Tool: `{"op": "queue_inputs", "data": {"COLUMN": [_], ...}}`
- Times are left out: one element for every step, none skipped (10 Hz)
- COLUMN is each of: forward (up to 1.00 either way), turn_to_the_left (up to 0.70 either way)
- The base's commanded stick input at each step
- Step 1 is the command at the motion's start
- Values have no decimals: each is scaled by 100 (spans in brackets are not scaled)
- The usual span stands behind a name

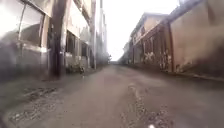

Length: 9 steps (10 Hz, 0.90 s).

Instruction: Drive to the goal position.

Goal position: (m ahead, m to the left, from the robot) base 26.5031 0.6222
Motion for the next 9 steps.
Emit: {"op": "queue_inputs", "data": {"forward": [100,100,100,100,100,100,100,100,100], "turn_to_the_left": [0,0,0,0,0,0,0,0,-27]}}
